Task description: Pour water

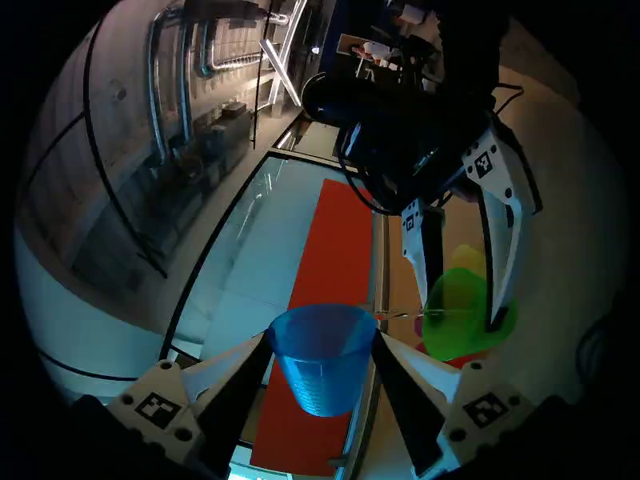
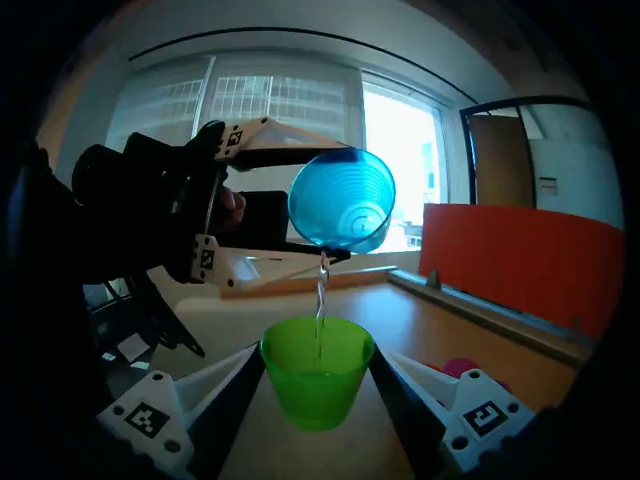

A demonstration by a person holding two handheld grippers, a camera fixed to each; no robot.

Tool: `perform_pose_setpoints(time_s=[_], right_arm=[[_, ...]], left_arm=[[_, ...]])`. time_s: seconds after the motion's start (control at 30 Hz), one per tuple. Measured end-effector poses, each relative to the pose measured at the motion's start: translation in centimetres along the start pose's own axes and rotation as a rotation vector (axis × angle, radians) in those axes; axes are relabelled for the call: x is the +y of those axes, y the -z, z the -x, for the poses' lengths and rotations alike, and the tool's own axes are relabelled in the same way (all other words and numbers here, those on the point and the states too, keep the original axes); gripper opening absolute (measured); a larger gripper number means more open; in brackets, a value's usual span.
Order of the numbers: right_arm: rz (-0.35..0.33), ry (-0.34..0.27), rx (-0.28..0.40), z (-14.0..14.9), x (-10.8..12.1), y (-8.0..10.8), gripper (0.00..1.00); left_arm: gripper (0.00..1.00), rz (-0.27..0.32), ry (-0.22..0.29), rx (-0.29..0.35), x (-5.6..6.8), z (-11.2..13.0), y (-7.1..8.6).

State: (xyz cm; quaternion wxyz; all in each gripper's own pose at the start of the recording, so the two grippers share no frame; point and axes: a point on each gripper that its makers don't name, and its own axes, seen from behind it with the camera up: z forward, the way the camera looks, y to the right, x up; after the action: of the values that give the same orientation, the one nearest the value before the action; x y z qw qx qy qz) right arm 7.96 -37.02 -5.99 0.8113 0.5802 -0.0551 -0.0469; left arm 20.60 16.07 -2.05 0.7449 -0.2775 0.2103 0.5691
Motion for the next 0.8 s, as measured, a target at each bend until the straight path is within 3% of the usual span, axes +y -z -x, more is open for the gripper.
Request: perform_pose_setpoints(time_s=[0.8], right_arm=[[-0.001, 0.003, -0.001, 0.06, -0.13, 0.11, 0.92]], left_arm=[[0.86, -0.004, -0.036, 0.005, -0.10, -0.45, -0.03]])
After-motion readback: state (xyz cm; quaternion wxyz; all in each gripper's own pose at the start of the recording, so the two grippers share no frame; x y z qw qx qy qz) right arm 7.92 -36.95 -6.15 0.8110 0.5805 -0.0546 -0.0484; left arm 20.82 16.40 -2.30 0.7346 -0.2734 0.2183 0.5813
